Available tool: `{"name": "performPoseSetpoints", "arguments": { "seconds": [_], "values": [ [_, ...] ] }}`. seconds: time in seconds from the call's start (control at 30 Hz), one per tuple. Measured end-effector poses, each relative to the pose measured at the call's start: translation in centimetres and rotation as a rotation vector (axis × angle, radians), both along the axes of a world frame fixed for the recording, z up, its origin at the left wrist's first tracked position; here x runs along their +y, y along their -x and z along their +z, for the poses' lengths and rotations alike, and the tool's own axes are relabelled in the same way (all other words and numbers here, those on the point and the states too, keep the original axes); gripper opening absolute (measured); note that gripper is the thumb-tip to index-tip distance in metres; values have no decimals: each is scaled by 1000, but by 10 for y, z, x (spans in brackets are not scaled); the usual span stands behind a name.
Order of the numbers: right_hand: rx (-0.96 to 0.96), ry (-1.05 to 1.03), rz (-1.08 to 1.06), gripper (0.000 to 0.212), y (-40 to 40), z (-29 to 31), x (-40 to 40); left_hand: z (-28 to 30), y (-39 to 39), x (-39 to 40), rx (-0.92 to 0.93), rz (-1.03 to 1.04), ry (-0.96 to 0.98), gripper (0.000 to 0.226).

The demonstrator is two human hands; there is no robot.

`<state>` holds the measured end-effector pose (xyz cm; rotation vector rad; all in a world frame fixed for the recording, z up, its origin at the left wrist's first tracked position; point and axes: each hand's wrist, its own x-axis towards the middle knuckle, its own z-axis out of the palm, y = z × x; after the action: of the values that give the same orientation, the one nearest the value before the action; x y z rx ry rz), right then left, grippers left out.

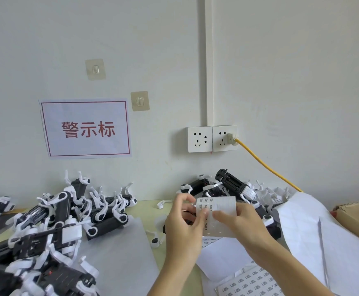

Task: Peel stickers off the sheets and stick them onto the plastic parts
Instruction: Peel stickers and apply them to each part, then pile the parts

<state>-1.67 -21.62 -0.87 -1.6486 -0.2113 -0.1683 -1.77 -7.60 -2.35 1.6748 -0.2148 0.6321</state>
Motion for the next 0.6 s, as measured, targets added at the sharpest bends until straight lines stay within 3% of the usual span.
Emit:
{"name": "performPoseSetpoints", "arguments": {
  "seconds": [0.1, 0.2, 0.43, 0.6],
  "values": [
    [-32, 129, -88, 14, -2, -3, 1, -1, 1, 1, -228, 170, -341, 17],
    [-72, 209, -178, 29, -2, -4, 3, -4, -1, 1, -311, 220, -548, 11],
    [-164, 271, -147, 40, 0, 1, 3, -4, -2, 1, -314, 162, -616, 14],
    [-218, 358, -67, 29, 4, 3, 3, -5, -1, 2, -217, 126, -601, 22]
  ]
}}
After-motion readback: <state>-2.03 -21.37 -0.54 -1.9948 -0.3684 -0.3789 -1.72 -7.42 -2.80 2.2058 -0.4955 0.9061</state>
